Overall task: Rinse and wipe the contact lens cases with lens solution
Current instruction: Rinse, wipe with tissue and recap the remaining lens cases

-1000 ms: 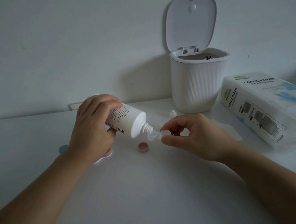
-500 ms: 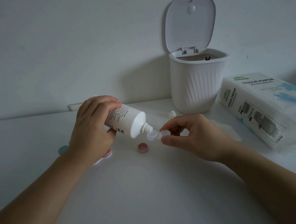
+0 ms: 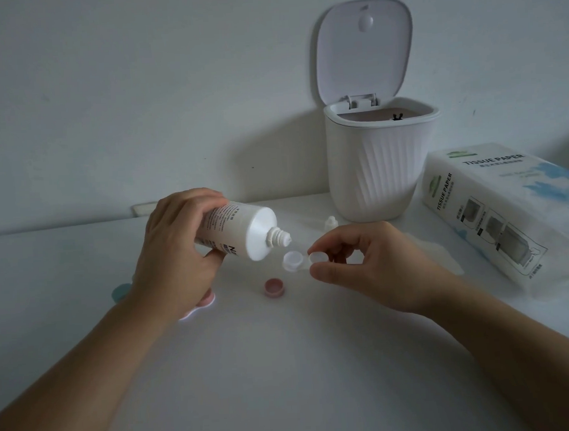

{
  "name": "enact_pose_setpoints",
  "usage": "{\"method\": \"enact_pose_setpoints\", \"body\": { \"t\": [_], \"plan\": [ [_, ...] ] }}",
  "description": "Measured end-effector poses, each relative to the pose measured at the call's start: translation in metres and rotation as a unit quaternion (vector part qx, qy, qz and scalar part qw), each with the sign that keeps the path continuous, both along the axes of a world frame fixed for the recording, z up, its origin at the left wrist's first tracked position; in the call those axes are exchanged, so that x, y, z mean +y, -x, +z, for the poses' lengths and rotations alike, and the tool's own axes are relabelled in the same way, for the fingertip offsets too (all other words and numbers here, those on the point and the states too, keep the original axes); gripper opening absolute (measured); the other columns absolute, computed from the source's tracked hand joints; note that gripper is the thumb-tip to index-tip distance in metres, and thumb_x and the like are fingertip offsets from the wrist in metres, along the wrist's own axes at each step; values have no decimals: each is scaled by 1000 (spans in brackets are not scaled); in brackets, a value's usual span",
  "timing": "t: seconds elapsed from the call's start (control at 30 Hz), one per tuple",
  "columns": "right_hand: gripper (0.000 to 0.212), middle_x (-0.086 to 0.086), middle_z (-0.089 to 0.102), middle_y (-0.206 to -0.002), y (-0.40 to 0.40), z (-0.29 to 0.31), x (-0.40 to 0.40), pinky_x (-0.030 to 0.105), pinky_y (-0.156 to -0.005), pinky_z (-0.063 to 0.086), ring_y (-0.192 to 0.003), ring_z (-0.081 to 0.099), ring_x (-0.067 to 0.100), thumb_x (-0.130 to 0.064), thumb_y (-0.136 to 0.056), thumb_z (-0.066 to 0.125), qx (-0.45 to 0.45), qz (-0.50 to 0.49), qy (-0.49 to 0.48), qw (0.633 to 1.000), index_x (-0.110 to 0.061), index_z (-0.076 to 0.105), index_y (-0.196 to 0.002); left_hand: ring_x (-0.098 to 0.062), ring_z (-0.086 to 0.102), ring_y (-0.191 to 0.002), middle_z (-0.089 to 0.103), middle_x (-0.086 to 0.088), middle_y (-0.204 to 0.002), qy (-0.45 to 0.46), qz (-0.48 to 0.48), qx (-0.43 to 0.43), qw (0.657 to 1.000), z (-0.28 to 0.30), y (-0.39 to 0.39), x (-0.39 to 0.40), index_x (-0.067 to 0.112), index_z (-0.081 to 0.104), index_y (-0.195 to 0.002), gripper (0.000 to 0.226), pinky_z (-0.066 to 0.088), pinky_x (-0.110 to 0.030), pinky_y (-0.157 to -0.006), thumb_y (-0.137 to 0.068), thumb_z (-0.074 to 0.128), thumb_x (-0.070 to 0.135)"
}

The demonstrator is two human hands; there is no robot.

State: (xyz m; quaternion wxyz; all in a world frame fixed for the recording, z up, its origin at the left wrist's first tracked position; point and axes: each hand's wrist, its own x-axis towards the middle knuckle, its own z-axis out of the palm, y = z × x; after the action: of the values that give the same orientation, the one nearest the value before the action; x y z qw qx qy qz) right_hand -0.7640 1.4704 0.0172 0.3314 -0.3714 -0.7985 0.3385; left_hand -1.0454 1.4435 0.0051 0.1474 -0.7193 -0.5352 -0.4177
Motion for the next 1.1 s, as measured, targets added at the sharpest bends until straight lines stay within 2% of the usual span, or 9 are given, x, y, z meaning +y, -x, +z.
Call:
{"method": "enact_pose_setpoints", "body": {
  "t": [0.13, 0.2, 0.27, 0.4, 0.57, 0.7, 0.8, 0.93, 1.1],
  "plan": [
    [9, -13, 73, -81, 0, 1, 1, 11, -69, 48, -73, 64, 4, -32, -80, 80, -1, 1, -6, 1000, -30, 77, -89, -8, 47, -117, 52, 31, -121, 20, -9, -79, 997, 3, -4, -6, 21, 59, -123, 69, 44, -36, -97, -64, 89, -2],
    [9, -14, 73, -81, 0, 1, 1, 9, -69, 47, -73, 64, 3, -31, -81, 80, -2, 6, -4, 1000, -30, 77, -90, -5, 51, -111, 49, 44, -114, 46, -3, -134, 990, 4, -7, -9, 33, 58, -119, 66, 53, -43, -84, -68, 89, 6],
    [9, -16, 72, -78, -1, 1, 1, 8, -70, 47, -72, 63, 1, -30, -81, 80, -5, 10, -4, 1000, -30, 77, -89, -7, 59, -103, 51, 41, -112, 82, 15, -202, 976, 4, -5, -9, 45, 56, -115, 64, 58, -43, -70, -70, 89, 13],
    [9, -17, 71, -78, -1, 2, 1, 8, -70, 46, -73, 63, 3, -28, -81, 80, -6, 8, 0, 1000, -30, 78, -89, 12, 56, -109, 59, 39, -110, 99, 20, -245, 964, 5, 2, -9, 56, 52, -103, 63, 42, -15, -83, -67, 90, 22],
    [12, -6, 73, -83, -2, 2, 2, 21, -77, 51, -77, 65, 9, -29, -80, 80, -5, 7, 4, 1000, -28, 78, -92, -1, 59, -116, 64, 32, -110, 119, 26, -293, 948, 5, 5, -7, 48, 55, -107, 59, 44, -27, -94, -65, 92, 32],
    [15, -4, 72, -82, -2, 1, 4, 25, -78, 51, -77, 65, 11, -31, -78, 80, 4, 1, 10, 1000, -29, 78, -93, 3, 61, -110, 66, 27, -110, 136, 34, -334, 932, 7, 3, -6, 44, 56, -110, 59, 47, -29, -92, -61, 89, 43],
    [14, -4, 71, -81, -3, 0, 6, 22, -75, 49, -74, 64, 9, -32, -77, 80, 15, -4, 12, 1000, -30, 78, -91, 11, 63, -94, 68, 30, -101, 147, 46, -354, 923, 7, 3, -5, 45, 56, -102, 50, 51, -26, -81, -67, 91, 35],
    [12, -4, 71, -80, -4, -1, 7, 16, -69, 47, -73, 64, 11, -35, -78, 79, 12, -10, 12, 1000, -33, 77, -89, 11, 66, -76, 66, 37, -100, 157, 65, -365, 915, 7, 0, -7, 47, 57, -103, 46, 48, -27, -51, -67, 86, 45],
    [17, -6, 70, -79, -3, 0, 7, 11, -68, 44, -70, 61, 1, -29, -79, 81, 17, -8, 15, 1000, -40, 75, -91, 10, 66, -84, 68, 32, -101, 161, 58, -375, 911, 7, 3, -7, 44, 56, -110, 53, 47, -24, -69, -68, 88, 42]
  ]
}}
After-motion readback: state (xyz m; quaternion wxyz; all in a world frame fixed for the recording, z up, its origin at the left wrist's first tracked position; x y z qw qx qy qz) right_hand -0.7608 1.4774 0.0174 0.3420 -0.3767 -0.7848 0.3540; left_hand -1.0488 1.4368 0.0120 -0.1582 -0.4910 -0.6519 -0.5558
